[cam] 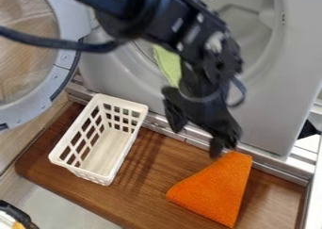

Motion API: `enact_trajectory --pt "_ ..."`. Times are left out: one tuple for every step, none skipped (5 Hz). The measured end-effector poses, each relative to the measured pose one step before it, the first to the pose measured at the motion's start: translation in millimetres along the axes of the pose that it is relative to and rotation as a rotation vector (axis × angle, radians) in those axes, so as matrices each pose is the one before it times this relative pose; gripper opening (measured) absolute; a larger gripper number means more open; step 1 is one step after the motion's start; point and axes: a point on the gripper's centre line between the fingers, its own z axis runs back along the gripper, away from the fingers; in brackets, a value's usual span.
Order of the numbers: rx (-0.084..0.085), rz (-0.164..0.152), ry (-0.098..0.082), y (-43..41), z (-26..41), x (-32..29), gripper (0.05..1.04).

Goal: Take the green cloth from the washing machine and put it in the basket.

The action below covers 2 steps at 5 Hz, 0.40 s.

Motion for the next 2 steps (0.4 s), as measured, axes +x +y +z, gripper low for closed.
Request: enact_trajectory --pt "0.0363 0.0595 -0.0889 35.71 4.69 28.01 1.001" --pt "0.0241 0.0792 -0.0881 32.43 -19.63 25.39 1.000"
